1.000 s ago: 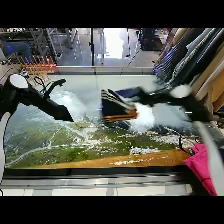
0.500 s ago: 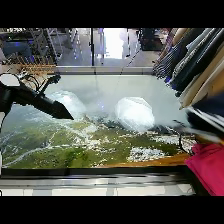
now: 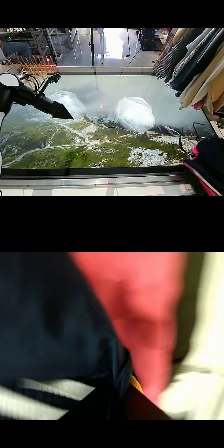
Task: Fold the clothes and pants, and hang the long-sleeved shirts on hangers.
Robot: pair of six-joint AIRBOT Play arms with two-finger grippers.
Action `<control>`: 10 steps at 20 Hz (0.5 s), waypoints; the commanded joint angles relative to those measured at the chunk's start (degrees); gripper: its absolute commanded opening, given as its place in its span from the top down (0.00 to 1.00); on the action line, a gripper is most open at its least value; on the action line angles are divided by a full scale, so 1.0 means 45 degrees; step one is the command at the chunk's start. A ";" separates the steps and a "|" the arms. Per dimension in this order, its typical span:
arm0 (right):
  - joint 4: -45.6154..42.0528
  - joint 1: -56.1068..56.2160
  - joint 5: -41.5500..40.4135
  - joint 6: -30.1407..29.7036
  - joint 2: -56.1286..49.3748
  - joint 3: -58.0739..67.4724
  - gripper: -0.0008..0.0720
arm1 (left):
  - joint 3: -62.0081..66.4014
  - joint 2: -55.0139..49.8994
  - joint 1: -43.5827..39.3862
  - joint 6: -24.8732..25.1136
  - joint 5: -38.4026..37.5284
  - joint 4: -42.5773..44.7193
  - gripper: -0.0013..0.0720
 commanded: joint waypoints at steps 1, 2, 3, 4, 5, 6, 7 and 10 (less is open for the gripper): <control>-0.2365 -0.0350 -0.2448 -0.0151 -0.0223 -0.0223 0.16 | 0.0000 -0.0015 -0.0010 0.0102 0.0000 -0.0015 0.96; -0.2351 -0.0301 -0.2667 -0.0447 -0.0306 0.0029 0.02 | 0.0000 -0.0015 -0.0010 0.0102 0.0000 -0.0015 0.97; -0.2336 -0.0209 -0.2841 -0.0913 -0.0350 0.0510 0.01 | 0.0000 -0.0019 -0.0010 0.0102 0.0000 -0.0010 0.96; -0.2254 -0.0078 -0.2958 -0.1239 -0.0379 0.1127 0.01 | 0.0000 -0.0019 -0.0010 0.0102 0.0000 -0.0010 0.97; -0.2079 0.0092 -0.3002 -0.1486 -0.0408 0.1928 0.01 | 0.0000 -0.0024 -0.0010 0.0107 0.0000 0.0000 0.96; -0.1603 0.0296 -0.3293 -0.1477 -0.0408 0.2676 0.02 | 0.0000 -0.0044 -0.0010 0.0102 0.0005 0.0039 0.96; -0.0287 0.0588 -0.3910 -0.1472 -0.0403 0.3390 0.02 | 0.0000 -0.0044 -0.0010 0.0102 0.0005 0.0306 0.96; 0.6557 0.2069 -0.5387 -0.1481 -0.0442 0.4012 0.02 | 0.0000 -0.0039 -0.0010 -0.0209 0.0015 0.2909 0.97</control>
